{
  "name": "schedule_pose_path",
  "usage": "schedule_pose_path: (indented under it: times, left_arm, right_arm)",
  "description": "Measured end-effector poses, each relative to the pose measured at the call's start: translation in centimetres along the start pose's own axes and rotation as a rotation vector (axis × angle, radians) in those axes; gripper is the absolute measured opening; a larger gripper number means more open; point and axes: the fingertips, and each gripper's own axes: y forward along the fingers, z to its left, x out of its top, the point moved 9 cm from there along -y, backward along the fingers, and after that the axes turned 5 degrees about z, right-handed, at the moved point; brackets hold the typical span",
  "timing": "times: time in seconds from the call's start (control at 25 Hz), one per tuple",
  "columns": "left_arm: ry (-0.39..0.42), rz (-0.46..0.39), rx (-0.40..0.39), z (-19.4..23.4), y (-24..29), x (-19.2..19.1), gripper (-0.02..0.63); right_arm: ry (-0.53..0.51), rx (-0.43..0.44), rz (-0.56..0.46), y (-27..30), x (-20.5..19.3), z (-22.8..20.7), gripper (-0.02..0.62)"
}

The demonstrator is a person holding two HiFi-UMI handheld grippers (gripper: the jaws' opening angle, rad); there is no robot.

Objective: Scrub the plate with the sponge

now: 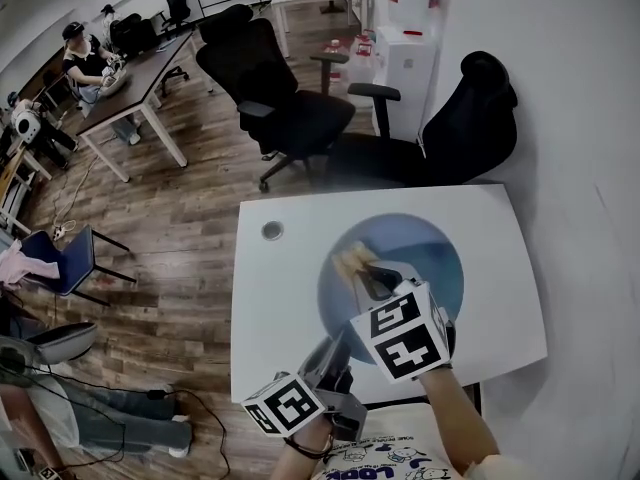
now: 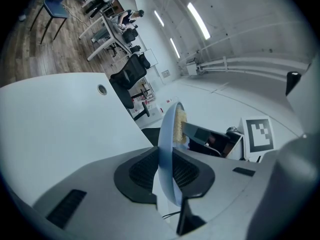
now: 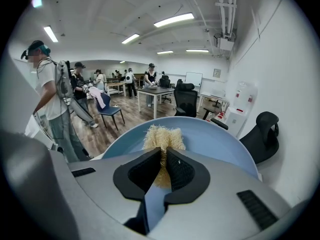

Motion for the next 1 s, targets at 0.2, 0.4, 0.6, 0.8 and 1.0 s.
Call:
schedule_pose_path:
  times: [0.2,0.4,0.6,0.8,1.0]
  left_arm:
    - [-0.017,-0.010,-0.014,-0.1,-0.2,0.3,0.060]
    - [-0.021,-0.025,-0.012,-0.1,-0.2,0.7,0.060]
    - [-0.030,-0.039,-0.012,0.1,-0.4,1.1,0.061]
    - [-0.043,-0.049,-0.010,0.3,-0.6,1.2,0.061]
    - [-0.053,-0.070,-0.005,0.6,-0.9,1.5,0.061]
  right_arm:
    - [-0.019,0.033,0.007,0.1,-0.1,1.1,0.044]
    - [-0.021,0.069,0.009,0.1,-0.2,1.7,0.044]
    - [-0.013,0.103,0.014,0.2,-0.4,2.1,0.044]
    - [-0.009,0.122,0.019,0.1,-0.8,2.4,0.044]
    - [-0.017,0.141,0.023,0.2,-1.1,3.1,0.044]
